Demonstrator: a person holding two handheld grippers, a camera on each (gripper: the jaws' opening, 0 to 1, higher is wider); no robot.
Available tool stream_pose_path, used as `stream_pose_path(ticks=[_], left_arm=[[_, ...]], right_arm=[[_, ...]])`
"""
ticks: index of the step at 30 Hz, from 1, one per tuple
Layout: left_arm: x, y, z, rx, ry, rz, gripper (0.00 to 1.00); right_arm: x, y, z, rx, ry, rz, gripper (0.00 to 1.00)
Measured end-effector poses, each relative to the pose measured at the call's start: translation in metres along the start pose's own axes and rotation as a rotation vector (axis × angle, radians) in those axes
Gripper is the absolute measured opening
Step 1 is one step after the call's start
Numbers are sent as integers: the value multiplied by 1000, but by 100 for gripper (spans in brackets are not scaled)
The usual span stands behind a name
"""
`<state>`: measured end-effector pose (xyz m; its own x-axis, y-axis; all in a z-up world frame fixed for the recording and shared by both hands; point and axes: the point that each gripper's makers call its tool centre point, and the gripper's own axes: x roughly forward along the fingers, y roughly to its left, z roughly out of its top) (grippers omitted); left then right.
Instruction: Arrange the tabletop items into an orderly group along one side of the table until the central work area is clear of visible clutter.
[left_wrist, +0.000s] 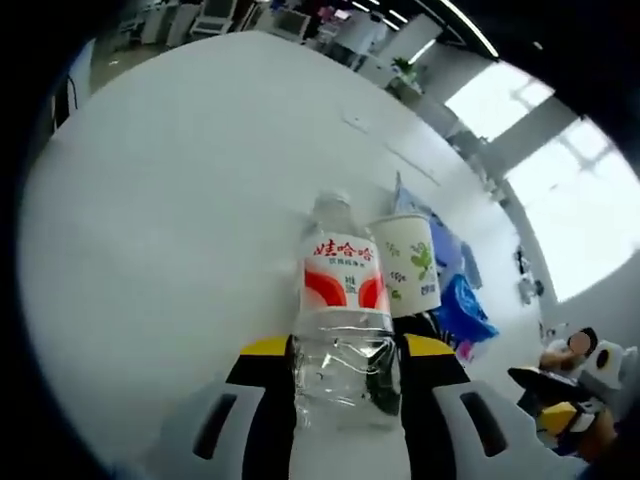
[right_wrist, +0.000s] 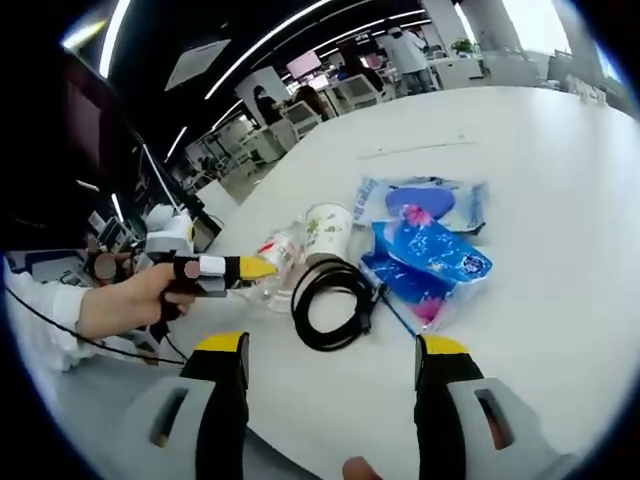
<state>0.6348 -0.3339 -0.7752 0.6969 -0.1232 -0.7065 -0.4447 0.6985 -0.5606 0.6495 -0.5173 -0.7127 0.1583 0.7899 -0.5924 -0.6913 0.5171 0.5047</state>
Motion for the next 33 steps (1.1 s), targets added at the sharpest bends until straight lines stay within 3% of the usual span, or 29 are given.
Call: stream_pose_path(ticks=[6, 14, 21, 25, 33], left_arm=[[-9, 2, 5, 1, -9, 2, 35], [-23, -2, 14, -1, -43, -20, 35], [-33, -7, 17, 6, -62, -34, 35], [-42, -14, 17, -27, -82, -63, 35], [-48, -15, 19, -10, -92, -69, 35]], right_arm=[[7, 14, 13, 8, -9, 33, 65], [15, 60, 53, 249, -105, 221, 65], [32, 90, 65, 164, -45, 267, 67], [44, 96, 75, 190, -56, 275, 67], [74, 95, 84, 224, -43, 262, 67]])
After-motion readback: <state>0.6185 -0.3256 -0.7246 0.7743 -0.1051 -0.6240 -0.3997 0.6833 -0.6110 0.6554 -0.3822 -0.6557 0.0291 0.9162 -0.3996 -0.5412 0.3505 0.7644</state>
